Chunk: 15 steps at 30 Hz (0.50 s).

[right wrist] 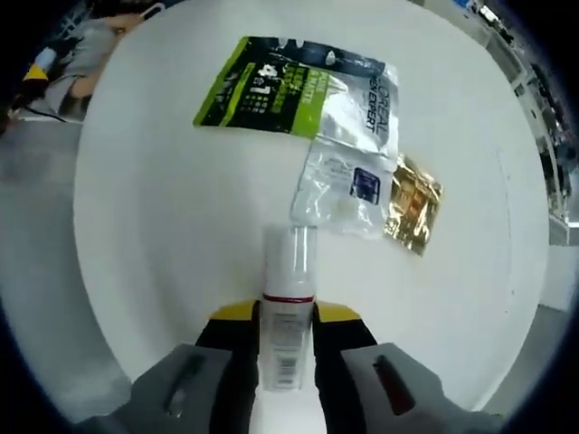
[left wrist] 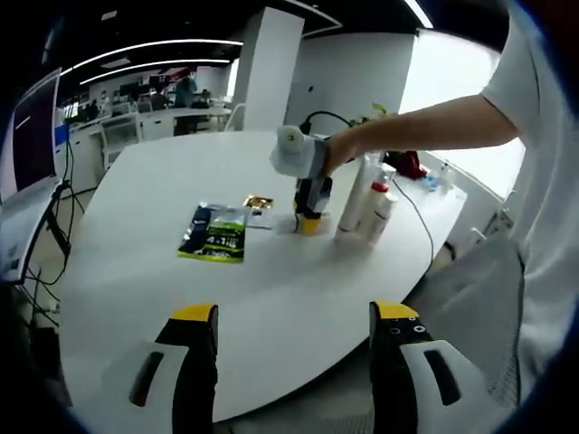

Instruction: Arrange the skincare products in the storage area until every visible bottle or jar stands upright without overlapping.

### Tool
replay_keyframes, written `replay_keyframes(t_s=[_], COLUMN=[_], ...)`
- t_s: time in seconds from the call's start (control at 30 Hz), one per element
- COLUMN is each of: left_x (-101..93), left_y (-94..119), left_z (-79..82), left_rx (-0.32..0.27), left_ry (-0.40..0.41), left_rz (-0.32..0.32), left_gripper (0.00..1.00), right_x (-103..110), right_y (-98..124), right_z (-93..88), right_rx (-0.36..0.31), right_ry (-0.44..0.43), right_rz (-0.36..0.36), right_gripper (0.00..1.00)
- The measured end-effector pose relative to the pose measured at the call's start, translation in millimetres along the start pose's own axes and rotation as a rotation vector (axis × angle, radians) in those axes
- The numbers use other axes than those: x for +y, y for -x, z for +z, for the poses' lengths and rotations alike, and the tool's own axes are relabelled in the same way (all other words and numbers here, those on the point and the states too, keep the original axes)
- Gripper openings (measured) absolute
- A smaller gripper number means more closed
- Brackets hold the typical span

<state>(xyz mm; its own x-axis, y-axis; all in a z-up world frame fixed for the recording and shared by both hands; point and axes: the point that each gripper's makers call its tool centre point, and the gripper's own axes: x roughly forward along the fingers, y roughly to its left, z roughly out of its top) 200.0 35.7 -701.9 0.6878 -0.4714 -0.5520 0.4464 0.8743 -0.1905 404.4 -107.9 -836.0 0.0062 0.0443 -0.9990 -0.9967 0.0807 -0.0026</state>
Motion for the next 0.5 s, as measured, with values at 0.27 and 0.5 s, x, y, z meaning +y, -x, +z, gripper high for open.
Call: replay_keyframes(t_s=[0.27,0.5], left_x=[1.7,2.1], left_y=[-1.4,-1.8], left_z=[-1.3,-2.3], left_rx=[0.006,0.010], left_ry=[-0.005,-0.004], left_rz=[0.001,0.001], left_gripper=[0.61,0.61], right_x=[-0.3,1.8], right_y=[-0.2,0.8], right_z=[1.1,-0.6], right_rx=[-0.013,-0.001], right_ry=[0.011,0.026], right_rz=[0.006,0.010], right_gripper=[0.21,0.20])
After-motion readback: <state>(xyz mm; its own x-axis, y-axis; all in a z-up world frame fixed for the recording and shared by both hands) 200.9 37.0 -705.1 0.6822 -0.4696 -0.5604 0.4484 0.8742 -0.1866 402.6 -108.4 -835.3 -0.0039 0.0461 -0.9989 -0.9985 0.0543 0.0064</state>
